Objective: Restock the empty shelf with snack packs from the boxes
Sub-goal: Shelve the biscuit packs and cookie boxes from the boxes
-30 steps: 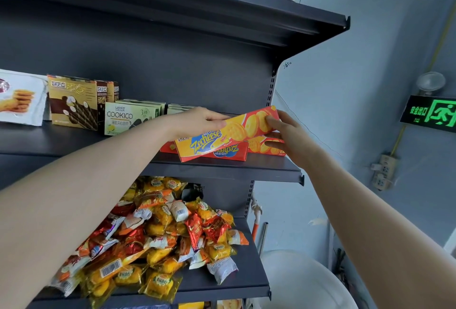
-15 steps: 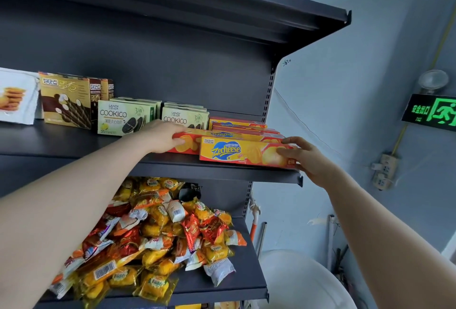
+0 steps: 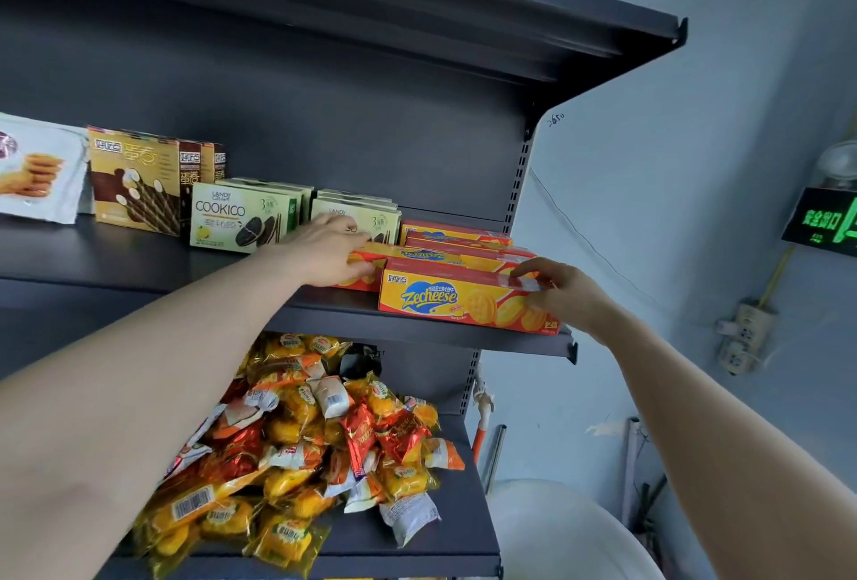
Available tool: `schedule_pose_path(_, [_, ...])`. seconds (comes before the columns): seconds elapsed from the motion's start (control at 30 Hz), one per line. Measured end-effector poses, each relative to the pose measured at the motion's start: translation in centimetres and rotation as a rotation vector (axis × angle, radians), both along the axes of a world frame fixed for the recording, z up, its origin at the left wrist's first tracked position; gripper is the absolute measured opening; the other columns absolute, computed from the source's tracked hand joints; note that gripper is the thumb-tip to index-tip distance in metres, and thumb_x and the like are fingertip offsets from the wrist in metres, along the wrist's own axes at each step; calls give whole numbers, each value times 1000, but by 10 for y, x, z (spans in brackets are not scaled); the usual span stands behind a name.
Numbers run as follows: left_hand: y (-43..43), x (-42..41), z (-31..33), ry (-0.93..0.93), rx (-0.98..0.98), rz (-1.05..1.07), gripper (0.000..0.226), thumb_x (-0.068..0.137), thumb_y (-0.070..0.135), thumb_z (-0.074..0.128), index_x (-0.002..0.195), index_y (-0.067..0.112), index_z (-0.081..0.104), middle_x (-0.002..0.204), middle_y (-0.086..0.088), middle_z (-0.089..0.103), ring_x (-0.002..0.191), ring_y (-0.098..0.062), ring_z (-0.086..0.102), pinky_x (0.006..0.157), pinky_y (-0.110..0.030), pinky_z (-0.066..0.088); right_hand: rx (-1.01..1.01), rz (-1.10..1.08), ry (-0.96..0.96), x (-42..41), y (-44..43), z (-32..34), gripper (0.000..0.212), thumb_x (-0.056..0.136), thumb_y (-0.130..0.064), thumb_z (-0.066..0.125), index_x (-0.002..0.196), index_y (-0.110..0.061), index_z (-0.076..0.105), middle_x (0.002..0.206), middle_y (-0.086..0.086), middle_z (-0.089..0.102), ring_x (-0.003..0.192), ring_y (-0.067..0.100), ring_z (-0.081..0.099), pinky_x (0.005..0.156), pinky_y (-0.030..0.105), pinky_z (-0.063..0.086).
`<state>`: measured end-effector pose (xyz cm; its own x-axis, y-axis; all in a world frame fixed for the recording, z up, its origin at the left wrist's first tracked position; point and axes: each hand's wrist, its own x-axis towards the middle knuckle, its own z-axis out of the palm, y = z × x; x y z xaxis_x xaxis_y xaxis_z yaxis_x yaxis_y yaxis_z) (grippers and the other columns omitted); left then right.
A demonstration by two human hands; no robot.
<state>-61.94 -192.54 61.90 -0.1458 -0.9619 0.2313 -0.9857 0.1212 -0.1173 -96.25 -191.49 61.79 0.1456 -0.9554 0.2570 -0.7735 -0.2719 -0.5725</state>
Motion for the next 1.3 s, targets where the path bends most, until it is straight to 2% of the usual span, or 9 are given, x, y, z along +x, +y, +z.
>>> schedule_pose_path(0.37, [8,3,14,225,-71,33,76,88,76,39,144,26,42,143,-10,42,126,-30,49,99,-41,46,-14,-36,-77,-6,-15,-2,38,84,-9,49,99,-38,69,82,-1,61,67,18,51,56,24,40])
schedule_pose_path(0.5, [23,28,28,496,-108,-11,53,93,66,44,128,28,55,129,-9,56,109,-28,57,80,-33,47,-37,-74,-66,3,-30,-6,27,87,-19,56,96,-43,67,96,2,66,80,22,58,63,26,45])
schedule_pose_path(0.63, [32,29,31,634,-37,-43,49,93,64,46,125,29,56,116,1,60,98,-21,61,71,-29,45,-183,-170,140,24,-36,-10,42,85,-33,63,124,-46,60,133,1,53,128,28,43,105,41,38])
schedule_pose_path(0.73, [33,20,34,615,-38,-48,57,89,66,52,129,26,55,118,1,61,99,-20,61,74,-30,47,-329,-36,-170,54,-27,1,43,86,-40,60,129,-33,60,127,2,57,121,24,51,101,40,43])
schedule_pose_path(0.83, [34,4,37,407,-242,-104,65,77,62,72,126,26,49,119,4,61,101,-21,61,80,-33,45,40,194,-664,86,-17,22,45,92,-53,60,125,-22,57,116,3,70,98,21,71,89,41,58])
schedule_pose_path(0.93, [33,-11,35,164,-468,-193,78,65,61,81,123,29,41,122,8,59,105,-21,59,87,-39,36,238,331,-863,98,-17,28,44,96,-30,65,132,-9,52,119,12,70,97,26,73,81,37,61])
schedule_pose_path(1.07, [28,-3,30,142,-358,-175,89,61,74,75,132,37,36,132,8,57,112,-22,59,87,-39,41,259,438,-1007,89,-22,22,45,97,-13,63,136,0,45,122,19,68,107,33,69,88,44,59])
schedule_pose_path(1.2, [27,19,25,485,-138,-109,89,74,89,36,144,34,40,144,4,52,125,-23,53,98,-38,46,251,437,-1054,77,-19,15,44,97,-9,60,136,4,45,124,21,66,112,36,66,99,52,52])
schedule_pose_path(1.3, [25,29,22,872,-39,-63,75,92,72,23,144,23,46,146,-2,51,132,-24,48,110,-38,38,258,443,-1135,69,-13,14,35,99,-7,55,131,5,49,123,22,67,112,36,66,95,51,54])
